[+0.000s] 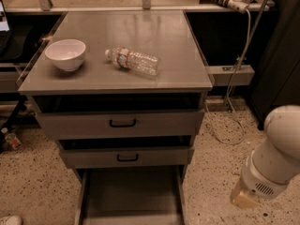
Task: Close bottom drawer
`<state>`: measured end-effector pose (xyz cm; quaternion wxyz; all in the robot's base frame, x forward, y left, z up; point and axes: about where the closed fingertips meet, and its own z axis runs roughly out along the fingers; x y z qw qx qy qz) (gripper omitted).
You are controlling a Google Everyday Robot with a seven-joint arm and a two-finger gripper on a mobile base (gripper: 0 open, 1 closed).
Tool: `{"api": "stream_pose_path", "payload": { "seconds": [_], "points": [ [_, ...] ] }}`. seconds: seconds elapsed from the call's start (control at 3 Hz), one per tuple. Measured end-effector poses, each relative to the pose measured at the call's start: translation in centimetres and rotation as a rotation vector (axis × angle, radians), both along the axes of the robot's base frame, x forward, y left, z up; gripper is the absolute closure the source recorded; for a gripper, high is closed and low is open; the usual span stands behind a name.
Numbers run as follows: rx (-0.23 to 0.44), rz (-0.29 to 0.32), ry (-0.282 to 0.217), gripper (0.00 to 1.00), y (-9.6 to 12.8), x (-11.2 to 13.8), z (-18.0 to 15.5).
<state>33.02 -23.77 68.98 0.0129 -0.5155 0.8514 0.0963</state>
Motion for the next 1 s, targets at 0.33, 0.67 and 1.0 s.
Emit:
{"api": "stream_pose_path", "payload": {
  "seconds": [0.33, 0.67, 1.0],
  "points": [
    [0.005, -0.041, 0.103, 1.0, 0.34, -2.8, -7.3],
    [0.005, -0.041, 0.103, 1.0, 0.34, -2.8, -7.3],
    [0.018, -0.05, 0.108, 1.0, 0.39, -2.94, -8.15]
  ]
}}
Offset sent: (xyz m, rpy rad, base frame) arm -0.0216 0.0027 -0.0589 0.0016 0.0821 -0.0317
